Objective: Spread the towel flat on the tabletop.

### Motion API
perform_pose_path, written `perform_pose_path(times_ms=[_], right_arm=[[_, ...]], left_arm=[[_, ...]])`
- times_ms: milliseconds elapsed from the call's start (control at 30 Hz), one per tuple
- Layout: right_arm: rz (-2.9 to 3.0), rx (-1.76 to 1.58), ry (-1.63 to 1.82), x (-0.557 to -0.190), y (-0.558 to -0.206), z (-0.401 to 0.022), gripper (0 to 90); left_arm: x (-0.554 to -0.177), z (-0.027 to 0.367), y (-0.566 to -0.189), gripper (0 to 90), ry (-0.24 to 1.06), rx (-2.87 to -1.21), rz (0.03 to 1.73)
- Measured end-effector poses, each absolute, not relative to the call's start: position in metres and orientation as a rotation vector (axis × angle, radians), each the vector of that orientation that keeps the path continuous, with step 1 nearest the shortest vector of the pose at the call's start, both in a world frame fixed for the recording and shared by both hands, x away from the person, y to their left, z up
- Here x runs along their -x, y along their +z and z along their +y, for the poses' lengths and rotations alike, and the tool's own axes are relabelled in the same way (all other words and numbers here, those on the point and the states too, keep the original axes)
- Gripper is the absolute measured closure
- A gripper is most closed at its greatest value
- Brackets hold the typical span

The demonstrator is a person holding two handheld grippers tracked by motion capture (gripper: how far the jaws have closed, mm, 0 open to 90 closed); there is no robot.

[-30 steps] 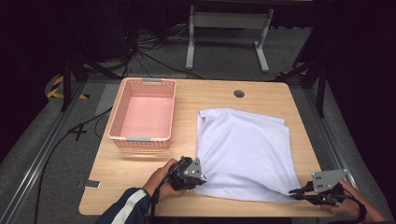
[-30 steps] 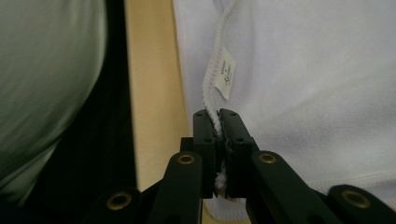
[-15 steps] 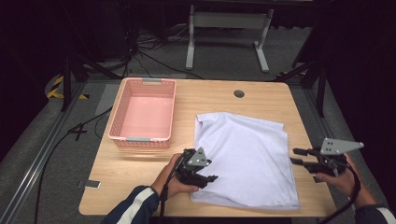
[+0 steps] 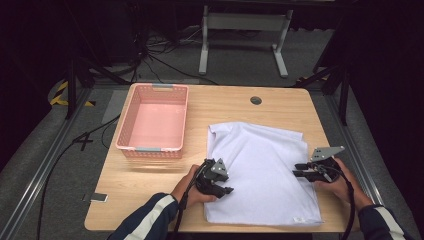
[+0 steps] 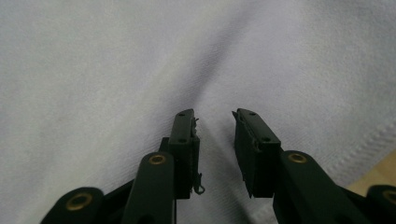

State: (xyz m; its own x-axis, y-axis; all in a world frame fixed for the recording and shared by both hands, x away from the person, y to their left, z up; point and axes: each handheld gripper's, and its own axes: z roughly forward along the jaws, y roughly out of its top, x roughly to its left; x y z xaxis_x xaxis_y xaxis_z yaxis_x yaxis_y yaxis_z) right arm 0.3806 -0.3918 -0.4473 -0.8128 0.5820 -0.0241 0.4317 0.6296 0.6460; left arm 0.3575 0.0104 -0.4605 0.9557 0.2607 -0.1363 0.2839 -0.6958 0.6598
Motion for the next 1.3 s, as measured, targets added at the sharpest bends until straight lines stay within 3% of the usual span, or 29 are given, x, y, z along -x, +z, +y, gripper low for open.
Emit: perform_pose_path(times_ms=[200, 333, 467, 733, 833, 900, 967, 1133, 1233, 1267, 1300], right_arm=[[2.717, -0.818, 0.974, -0.349, -0.446, -0.402, 68.7], [2.654, -0.803, 0.975, -0.340, -0.433, -0.408, 67.8], [2.423, -0.904, 1.039, -0.361, -0.407, -0.421, 74.1], [2.375, -1.001, 0.898, -0.429, -0.418, -0.421, 78.1], [2.422, -0.990, 0.854, -0.440, -0.428, -0.418, 77.2], [2.466, -0.986, 0.840, -0.444, -0.434, -0.417, 72.4], [2.496, -0.985, 0.823, -0.445, -0.439, -0.415, 68.6], [2.482, -1.024, 0.847, -0.449, -0.444, -0.416, 64.1], [2.485, -1.056, 0.894, -0.450, -0.445, -0.420, 67.7], [2.484, -1.053, 0.893, -0.449, -0.445, -0.421, 75.9], [2.491, -1.018, 0.874, -0.449, -0.445, -0.420, 83.7]], left_arm=[[-0.337, 0.016, -0.458, 54.3, -0.121, -2.390, 0.315], [-0.352, 0.018, -0.440, 43.4, 0.046, -2.295, 0.427], [-0.389, 0.009, -0.421, 37.9, 0.247, -2.235, 0.532], [-0.474, -0.013, -0.427, 37.5, 0.293, -2.141, 0.760], [-0.488, -0.014, -0.435, 41.6, 0.305, -2.154, 0.823], [-0.495, -0.013, -0.440, 52.4, 0.307, -2.165, 0.862], [-0.500, -0.011, -0.448, 56.8, 0.272, -2.200, 0.862], [-0.502, -0.011, -0.460, 53.1, 0.241, -2.218, 0.875], [-0.502, -0.012, -0.461, 56.3, 0.279, -2.228, 0.868], [-0.501, -0.012, -0.461, 58.5, 0.288, -2.218, 0.893], [-0.502, -0.010, -0.460, 67.6, 0.324, -2.223, 0.889]])
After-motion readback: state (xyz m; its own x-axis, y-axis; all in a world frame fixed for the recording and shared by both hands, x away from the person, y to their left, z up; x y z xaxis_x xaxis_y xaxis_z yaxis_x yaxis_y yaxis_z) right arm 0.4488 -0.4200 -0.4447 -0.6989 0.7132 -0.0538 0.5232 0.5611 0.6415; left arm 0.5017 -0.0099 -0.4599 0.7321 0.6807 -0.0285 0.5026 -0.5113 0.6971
